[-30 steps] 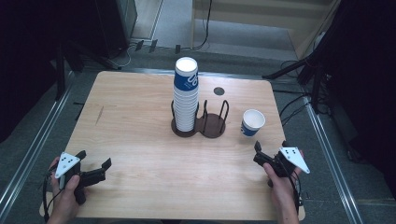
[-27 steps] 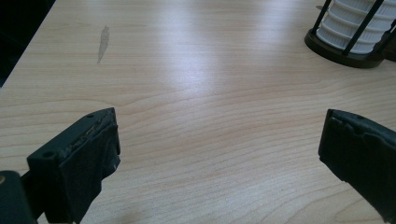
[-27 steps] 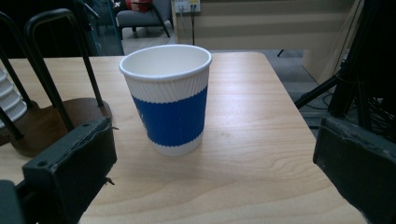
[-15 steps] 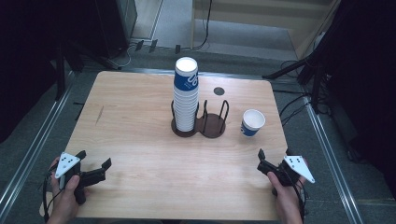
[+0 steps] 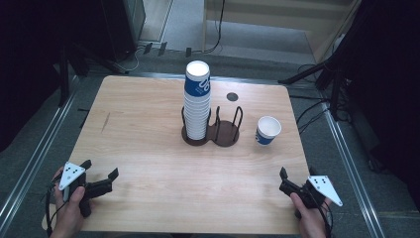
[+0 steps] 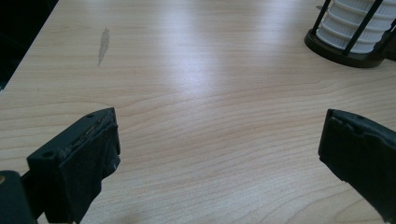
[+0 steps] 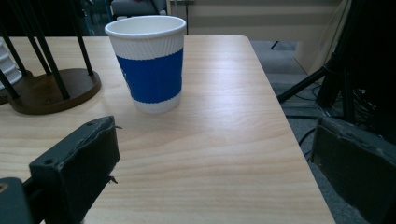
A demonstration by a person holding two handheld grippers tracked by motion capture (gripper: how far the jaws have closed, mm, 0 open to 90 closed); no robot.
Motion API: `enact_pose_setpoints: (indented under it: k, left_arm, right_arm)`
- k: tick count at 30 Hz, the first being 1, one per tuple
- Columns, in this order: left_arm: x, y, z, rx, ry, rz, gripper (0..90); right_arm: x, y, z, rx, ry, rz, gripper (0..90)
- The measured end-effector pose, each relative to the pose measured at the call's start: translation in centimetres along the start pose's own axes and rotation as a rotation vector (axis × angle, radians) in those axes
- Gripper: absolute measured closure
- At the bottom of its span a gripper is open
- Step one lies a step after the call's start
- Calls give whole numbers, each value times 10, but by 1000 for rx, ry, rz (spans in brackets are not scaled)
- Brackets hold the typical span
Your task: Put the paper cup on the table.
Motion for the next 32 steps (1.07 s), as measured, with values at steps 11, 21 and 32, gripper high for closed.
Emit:
enact_pose_setpoints:
  k: [11,21,32]
  left_arm:
    - [0,0,0,5,-3,1,0]
    - [0,0,0,4,-2,1,0]
    - [0,0,0,2,-6,3,0]
  right_arm:
    - [-6,-17,-16,-20,17,2,14]
    - [-13,-24,-23,-39,1,18,15]
    - [-15,-29,-28,-47,14,30,15]
Point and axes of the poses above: each handheld gripper's, and its own axes: y roughly forward along the jaws, x roughly out of its top, z roughly to its left, the point moved 5 cm from there along y, roughly forward along the jaws, and after that the axes turned 6 degrees about y, right-handed, at the moved point
